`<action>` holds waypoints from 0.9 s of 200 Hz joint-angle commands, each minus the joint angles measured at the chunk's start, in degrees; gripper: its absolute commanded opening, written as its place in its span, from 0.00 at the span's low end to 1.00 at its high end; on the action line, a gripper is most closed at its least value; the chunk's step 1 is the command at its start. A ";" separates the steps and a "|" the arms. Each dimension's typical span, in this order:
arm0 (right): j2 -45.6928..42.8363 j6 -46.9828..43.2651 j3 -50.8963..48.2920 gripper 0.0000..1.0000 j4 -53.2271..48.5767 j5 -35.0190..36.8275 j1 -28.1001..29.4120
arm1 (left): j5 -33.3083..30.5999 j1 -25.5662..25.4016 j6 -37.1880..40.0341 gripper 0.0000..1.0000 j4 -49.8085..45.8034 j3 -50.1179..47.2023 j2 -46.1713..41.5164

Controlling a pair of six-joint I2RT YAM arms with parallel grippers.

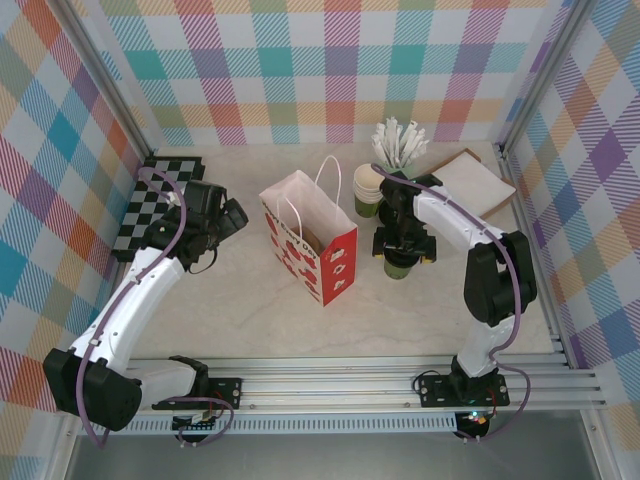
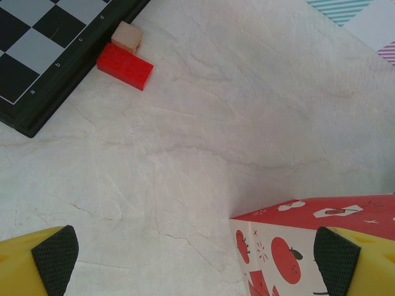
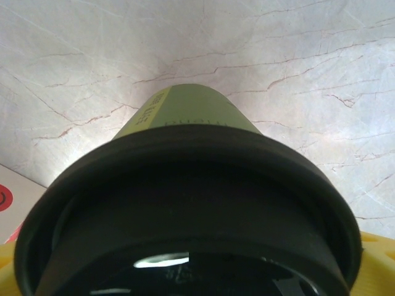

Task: Pack the takeout coffee

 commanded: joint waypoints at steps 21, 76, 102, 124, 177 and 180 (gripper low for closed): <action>0.06 -0.72 2.39 0.99 -2.76 1.53 0.58 | -0.47 0.88 1.08 1.00 0.38 -0.54 0.33; -0.47 -0.57 1.42 0.95 -1.38 0.63 0.67 | -0.28 0.88 1.11 1.00 0.15 -0.57 0.31; -0.67 -0.45 1.17 0.95 -1.07 0.76 0.66 | -0.22 0.88 1.16 1.00 0.09 -0.58 0.30; -1.20 0.01 0.87 0.97 -0.38 0.65 0.58 | 0.04 0.89 1.11 1.00 0.16 -0.49 0.35; -2.81 0.69 0.02 0.98 0.63 0.66 0.58 | 0.33 0.89 1.11 1.00 0.24 -0.23 0.76; -2.77 0.69 -0.05 0.98 0.68 0.77 0.58 | 0.28 0.89 1.15 1.00 0.24 -0.23 0.85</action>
